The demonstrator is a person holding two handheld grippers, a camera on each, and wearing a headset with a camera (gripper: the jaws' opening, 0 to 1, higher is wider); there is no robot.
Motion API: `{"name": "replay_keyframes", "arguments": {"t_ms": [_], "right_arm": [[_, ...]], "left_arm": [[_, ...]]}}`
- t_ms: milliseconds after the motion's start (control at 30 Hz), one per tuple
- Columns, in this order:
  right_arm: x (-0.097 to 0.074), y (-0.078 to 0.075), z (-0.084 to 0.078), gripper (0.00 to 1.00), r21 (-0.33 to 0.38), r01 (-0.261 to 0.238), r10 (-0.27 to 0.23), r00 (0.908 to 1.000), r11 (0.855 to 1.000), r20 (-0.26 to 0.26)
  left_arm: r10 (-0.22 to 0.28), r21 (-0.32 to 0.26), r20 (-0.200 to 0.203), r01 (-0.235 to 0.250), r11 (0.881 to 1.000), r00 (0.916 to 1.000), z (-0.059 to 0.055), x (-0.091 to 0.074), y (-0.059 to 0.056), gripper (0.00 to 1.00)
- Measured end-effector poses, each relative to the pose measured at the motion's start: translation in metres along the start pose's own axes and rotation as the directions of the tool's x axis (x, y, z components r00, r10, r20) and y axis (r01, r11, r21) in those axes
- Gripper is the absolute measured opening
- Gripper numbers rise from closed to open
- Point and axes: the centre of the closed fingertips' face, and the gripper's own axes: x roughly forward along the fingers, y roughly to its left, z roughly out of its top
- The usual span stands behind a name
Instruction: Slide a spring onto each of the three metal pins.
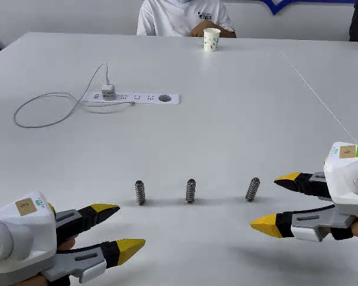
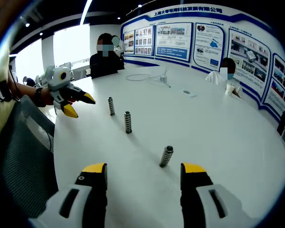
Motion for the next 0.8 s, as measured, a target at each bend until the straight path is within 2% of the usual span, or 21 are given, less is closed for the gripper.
{"name": "replay_keyframes", "arguments": {"t_ms": [333, 800], "right_arm": [[-0.0066, 0.0046, 0.0013, 0.64, -0.016, -0.006, 0.007, 0.9991, 1.0, 0.042], [-0.0055, 0.0052, 0.0026, 0.66, -0.013, -0.012, 0.013, 0.9972, 1.0, 0.074]], "left_arm": [[0.003, 0.0, 0.002, -0.003, 1.0, 1.0, -0.0003, -0.0008, 0.0005, 0.5], [0.013, -0.006, 0.003, -0.013, 1.0, 0.9999, -0.0017, -0.0028, 0.0013, 0.5]]}}
